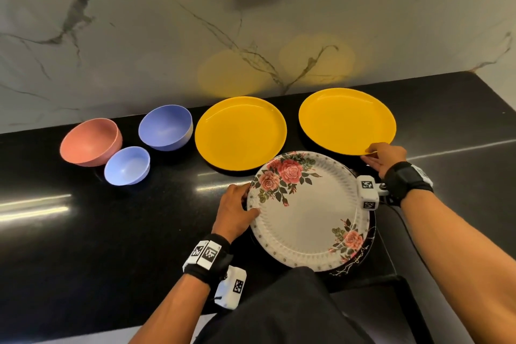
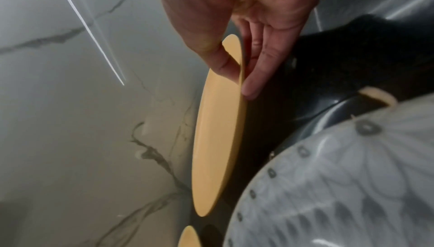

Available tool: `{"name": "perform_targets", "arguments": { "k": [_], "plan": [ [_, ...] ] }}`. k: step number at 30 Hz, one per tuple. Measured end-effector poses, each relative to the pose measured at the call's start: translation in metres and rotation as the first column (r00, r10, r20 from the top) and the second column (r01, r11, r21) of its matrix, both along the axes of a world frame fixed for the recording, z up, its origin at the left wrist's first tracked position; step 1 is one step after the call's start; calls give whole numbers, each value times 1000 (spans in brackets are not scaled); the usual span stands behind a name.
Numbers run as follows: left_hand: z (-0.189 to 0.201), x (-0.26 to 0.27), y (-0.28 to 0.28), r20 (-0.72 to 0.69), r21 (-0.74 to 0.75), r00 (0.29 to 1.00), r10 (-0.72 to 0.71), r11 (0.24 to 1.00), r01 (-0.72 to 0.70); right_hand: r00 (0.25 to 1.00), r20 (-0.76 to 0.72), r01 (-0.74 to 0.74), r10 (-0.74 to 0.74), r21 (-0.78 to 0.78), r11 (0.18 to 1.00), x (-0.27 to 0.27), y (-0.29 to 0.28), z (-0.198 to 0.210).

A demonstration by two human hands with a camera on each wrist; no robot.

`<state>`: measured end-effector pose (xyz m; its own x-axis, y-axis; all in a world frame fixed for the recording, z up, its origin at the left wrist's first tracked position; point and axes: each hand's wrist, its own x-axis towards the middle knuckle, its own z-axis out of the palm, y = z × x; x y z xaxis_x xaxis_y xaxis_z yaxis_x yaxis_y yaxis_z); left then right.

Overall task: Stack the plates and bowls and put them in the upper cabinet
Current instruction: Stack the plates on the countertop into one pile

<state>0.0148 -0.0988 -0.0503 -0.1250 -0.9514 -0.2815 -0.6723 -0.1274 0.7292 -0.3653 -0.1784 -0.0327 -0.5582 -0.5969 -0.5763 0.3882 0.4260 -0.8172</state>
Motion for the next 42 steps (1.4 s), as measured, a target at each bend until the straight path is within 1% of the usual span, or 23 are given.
{"name": "perform_targets", "arguments": {
  "k": [2, 4, 6, 9, 13, 16, 18, 20, 23, 25, 26, 29, 32, 34, 37, 39, 42],
  "plan": [
    [-2, 0, 1, 1, 0, 1000, -3, 1000, 3, 998, 44, 40, -38, -32, 999, 3, 9, 14],
    [-4, 0, 3, -12, 11, 1000, 0, 1000, 1, 999, 45, 20, -18, -55, 998, 5, 21, 28],
    [-6, -1, 4, -33, 24, 999, 5, 1000, -4, 999, 9, -40, 40, -61, 997, 9, 38, 41],
    [-6, -3, 5, -37, 19, 999, 6, 1000, -6, 982, -62, -186, 181, -80, 979, 17, 68, 54],
    [-3, -8, 7, -49, 9, 999, 22, 1000, -21, 955, -64, -295, 291, -80, 952, 27, 112, 55],
    [-4, -7, 8, -118, 26, 992, 53, 998, -50, 943, -33, -332, 331, -31, 943, 36, 141, 42],
    [-3, -4, 8, -164, 25, 981, 104, 995, -102, 935, -26, -354, 355, 9, 935, 42, 157, 30],
    [1, 1, 5, -206, 41, 960, 192, 981, -188, 932, -27, -361, 362, 35, 932, 47, 168, 23],
    [0, 12, -4, -246, 104, 921, 303, 953, -286, 932, -33, -358, 361, 59, 932, 55, 179, 17],
    [-1, 18, -13, -302, 167, 882, 362, 931, -325, 922, -73, -372, 379, 95, 923, 58, 184, 16],
    [-1, 20, -17, -342, 199, 851, 397, 916, -348, 913, -106, -382, 394, 116, 917, 59, 185, 16],
    [5, 21, -35, -412, 247, 774, 481, 877, -413, 865, -248, -406, 437, 167, 898, 63, 189, 16],
    [6, 19, -52, -420, 276, 721, 551, 834, -477, 780, -372, -431, 503, 264, 863, 62, 192, 8],
    [4, 20, -63, -398, 278, 708, 583, 812, -512, 716, -435, -438, 546, 329, 837, 63, 194, 7],
    [0, 24, -77, -357, 367, 691, 629, 774, -515, 608, -508, -447, 610, 416, 792, 69, 199, 11],
    [-1, 26, -84, -318, 390, 700, 639, 762, -517, 589, -513, -460, 624, 422, 781, 73, 203, 14],
    [0, 24, -89, -278, 384, 715, 642, 756, -530, 590, -513, -464, 624, 416, 782, 76, 205, 13]
  ]
}}
